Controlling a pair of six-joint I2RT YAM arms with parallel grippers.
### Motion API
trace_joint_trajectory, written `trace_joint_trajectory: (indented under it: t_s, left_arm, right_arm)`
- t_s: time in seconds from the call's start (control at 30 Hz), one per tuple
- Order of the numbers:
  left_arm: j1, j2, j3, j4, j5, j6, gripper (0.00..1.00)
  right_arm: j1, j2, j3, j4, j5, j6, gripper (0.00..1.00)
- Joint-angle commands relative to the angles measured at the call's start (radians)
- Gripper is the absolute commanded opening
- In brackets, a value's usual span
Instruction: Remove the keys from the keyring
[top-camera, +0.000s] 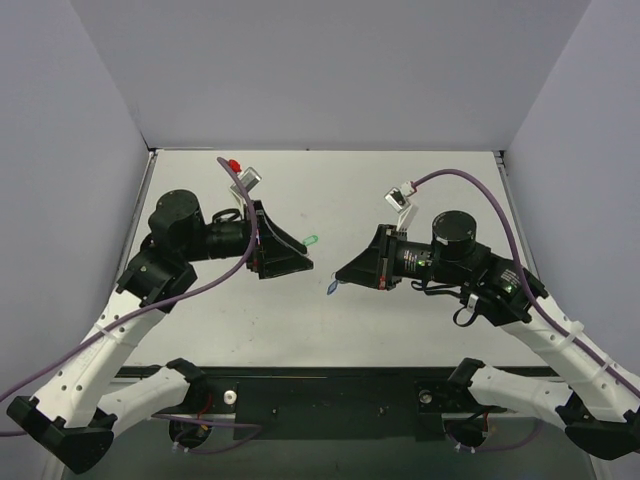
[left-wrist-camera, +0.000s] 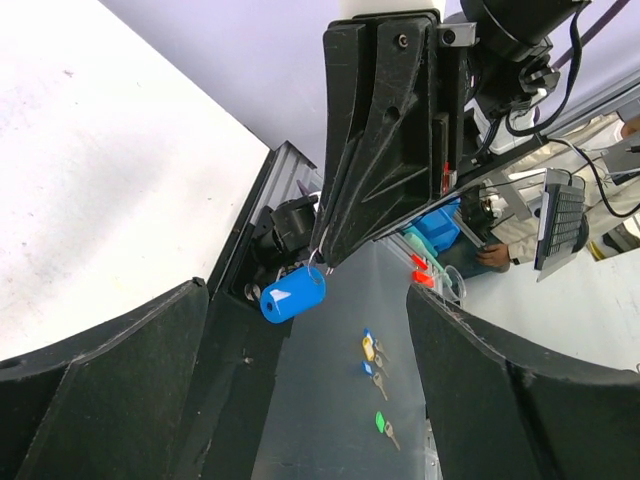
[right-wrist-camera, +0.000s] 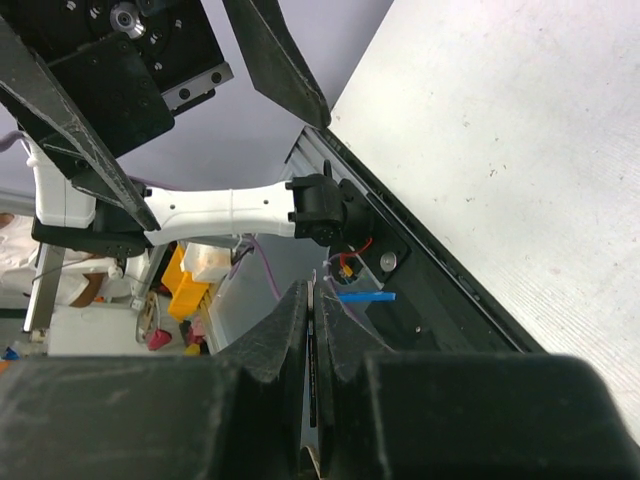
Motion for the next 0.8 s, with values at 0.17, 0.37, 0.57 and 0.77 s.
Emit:
trace_joint_trajectory:
  t_s: [0.17, 0.37, 0.57, 0.77]
  left_arm:
    - [0.006, -0.034, -0.021, 0.114, 0.071, -0.008, 0.86]
    - [0.005, -0.027, -0.035, 0.152, 0.153, -0.033, 0.79]
    - [0.003, -0.004, -0.055, 0.195, 0.166, -0.065, 0.66]
    - [-0.002, 0.009, -0.091, 0.284, 0.176, -0.105, 0.58]
  right_arm:
    - [-0.008, -0.024, -0.029, 0.108, 0.006, 0.041, 0.0]
    - [-0.011, 0.009, 0.003, 0.144, -0.055, 0.041, 0.0]
    - [-0.009, 0.019, 0.006, 0.185, -0.075, 0.061, 0.0]
    - [-0.008, 0.023, -0.003, 0.251, -0.1, 0.092, 0.0]
